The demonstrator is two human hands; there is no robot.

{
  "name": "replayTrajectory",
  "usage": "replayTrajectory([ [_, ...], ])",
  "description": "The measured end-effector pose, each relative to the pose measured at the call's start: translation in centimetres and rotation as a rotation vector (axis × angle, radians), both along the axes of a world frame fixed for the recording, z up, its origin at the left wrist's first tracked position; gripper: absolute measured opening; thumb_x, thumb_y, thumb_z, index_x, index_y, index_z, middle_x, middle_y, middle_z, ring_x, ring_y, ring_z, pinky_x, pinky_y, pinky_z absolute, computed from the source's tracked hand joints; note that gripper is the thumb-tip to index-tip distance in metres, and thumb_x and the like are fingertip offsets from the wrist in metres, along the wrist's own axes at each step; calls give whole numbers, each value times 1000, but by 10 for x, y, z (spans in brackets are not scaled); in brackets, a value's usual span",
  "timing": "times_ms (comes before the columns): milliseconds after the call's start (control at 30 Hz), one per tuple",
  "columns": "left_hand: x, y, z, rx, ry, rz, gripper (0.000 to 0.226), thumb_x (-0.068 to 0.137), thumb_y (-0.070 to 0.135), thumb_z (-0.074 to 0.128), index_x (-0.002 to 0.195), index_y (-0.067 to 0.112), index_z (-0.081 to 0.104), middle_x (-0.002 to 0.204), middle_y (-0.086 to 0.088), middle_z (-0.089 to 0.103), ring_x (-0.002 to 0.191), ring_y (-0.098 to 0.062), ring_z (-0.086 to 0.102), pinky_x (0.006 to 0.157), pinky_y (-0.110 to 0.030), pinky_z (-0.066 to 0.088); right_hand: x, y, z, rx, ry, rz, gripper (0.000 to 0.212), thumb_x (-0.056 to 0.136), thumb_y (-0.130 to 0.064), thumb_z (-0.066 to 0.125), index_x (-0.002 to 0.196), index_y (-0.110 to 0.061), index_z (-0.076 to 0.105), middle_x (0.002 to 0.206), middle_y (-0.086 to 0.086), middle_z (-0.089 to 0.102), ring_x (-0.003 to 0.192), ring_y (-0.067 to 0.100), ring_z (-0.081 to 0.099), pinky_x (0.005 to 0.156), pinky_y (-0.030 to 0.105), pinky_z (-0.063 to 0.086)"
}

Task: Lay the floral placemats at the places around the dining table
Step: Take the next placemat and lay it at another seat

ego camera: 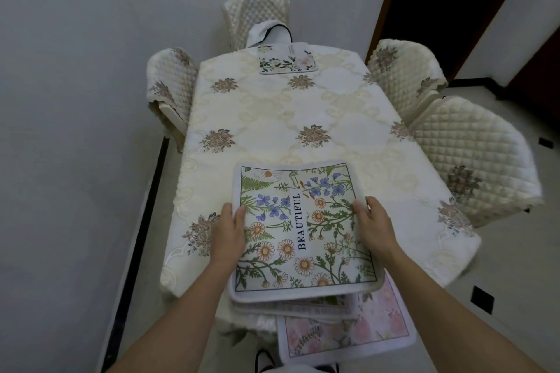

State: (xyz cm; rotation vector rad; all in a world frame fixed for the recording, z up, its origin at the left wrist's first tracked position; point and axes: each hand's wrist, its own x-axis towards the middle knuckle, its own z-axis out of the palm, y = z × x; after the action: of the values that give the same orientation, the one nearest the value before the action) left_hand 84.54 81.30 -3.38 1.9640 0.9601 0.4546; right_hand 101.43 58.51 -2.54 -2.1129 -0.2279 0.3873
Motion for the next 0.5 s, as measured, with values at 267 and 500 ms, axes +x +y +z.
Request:
replayTrajectory([
  [267, -40, 18, 10, 17, -8, 86, 29, 103, 35, 42, 82, 15, 45, 76, -11, 60, 70, -30, 59, 59, -43, 49, -22, 32, -2, 21, 12, 65, 22, 102, -36, 44, 99, -17, 56, 90, 2, 67, 82, 21, 65, 65, 35, 51],
  [500, -112, 29, 27, -28, 30, 317, 28, 102, 42, 40, 96, 17, 52, 83, -5, 68, 72, -24, 69, 61, -43, 58, -50, 95, 1, 77, 11, 289, 27, 102, -37, 46, 100, -12, 56, 89, 4, 67, 80, 22, 65, 66, 36, 52],
])
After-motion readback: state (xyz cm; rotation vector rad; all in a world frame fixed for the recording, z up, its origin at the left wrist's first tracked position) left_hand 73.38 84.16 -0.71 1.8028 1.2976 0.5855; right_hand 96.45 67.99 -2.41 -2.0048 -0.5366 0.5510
